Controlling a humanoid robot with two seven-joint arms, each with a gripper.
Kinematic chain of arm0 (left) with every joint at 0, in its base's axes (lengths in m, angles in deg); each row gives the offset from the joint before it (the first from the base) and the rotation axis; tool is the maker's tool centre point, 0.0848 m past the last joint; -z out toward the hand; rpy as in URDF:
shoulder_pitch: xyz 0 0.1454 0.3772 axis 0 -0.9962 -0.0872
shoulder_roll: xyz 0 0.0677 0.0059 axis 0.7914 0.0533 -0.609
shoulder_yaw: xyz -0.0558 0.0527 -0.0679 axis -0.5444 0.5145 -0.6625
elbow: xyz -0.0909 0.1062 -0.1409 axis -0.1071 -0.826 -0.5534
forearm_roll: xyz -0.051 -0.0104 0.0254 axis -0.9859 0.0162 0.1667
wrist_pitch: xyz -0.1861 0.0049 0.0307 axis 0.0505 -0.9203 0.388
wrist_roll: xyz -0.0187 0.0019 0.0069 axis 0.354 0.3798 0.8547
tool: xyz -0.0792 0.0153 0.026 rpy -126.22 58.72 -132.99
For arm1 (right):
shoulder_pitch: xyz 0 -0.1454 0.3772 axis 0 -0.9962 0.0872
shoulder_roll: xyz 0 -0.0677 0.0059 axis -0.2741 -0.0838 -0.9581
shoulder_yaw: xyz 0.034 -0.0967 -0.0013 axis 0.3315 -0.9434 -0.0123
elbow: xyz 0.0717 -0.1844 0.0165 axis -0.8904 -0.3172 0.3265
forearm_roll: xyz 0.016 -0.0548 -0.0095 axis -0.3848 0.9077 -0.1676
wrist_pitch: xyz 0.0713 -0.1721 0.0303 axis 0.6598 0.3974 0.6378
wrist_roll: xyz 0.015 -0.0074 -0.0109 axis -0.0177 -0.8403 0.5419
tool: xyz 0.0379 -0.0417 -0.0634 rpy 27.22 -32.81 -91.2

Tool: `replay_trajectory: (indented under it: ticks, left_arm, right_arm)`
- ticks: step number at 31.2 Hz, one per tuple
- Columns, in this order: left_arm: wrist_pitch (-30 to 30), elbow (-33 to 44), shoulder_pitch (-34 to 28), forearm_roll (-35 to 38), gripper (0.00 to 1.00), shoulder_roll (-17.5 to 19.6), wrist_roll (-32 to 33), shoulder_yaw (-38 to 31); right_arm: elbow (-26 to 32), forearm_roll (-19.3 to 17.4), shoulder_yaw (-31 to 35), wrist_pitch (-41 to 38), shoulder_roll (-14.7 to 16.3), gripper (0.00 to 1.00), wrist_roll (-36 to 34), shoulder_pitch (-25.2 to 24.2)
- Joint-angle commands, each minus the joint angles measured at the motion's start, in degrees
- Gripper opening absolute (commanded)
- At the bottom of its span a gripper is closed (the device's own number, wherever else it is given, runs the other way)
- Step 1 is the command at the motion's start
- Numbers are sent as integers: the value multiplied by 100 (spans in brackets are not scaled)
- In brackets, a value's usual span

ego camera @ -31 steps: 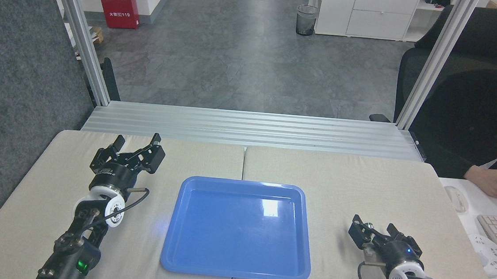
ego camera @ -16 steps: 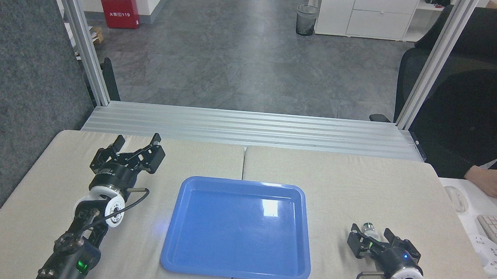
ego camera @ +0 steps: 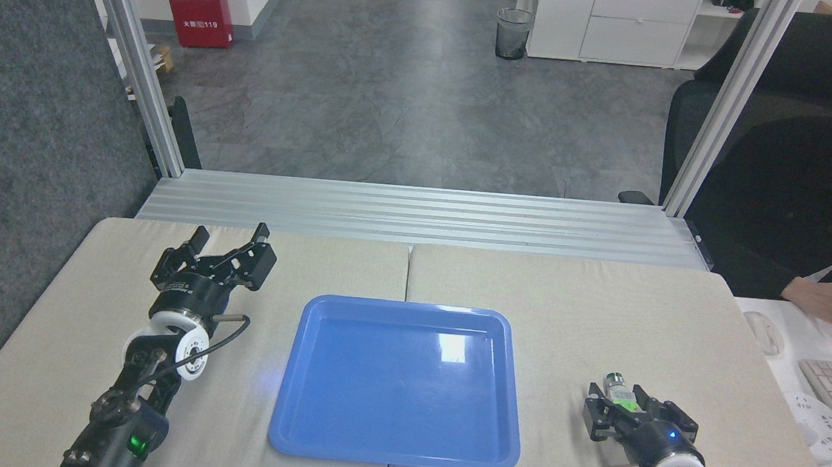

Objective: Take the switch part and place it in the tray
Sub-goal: 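Close the right gripper around the green switch part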

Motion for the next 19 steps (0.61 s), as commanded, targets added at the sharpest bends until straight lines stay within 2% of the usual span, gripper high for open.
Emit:
replay_trajectory:
  ticks: [1, 8, 14, 16, 19]
  left_arm:
    - [-3, 0, 0, 0, 100, 0, -1, 0]
    - [-3, 0, 0, 0, 100, 0, -1, 0]
    - [-3, 0, 0, 0, 100, 0, -1, 0]
    - [-3, 0, 0, 0, 100, 0, -1, 0]
    - [-3, 0, 0, 0, 100, 0, -1, 0]
  right_arm:
    - [14, 111, -281, 6, 99, 70, 25, -81]
    - [14, 103, -281, 15, 107, 65, 52, -107]
    - [14, 94, -220, 15, 116, 33, 52, -116]
    - [14, 94, -193, 33, 107, 20, 61, -116]
    - [93, 94, -176, 41, 116, 12, 96, -98]
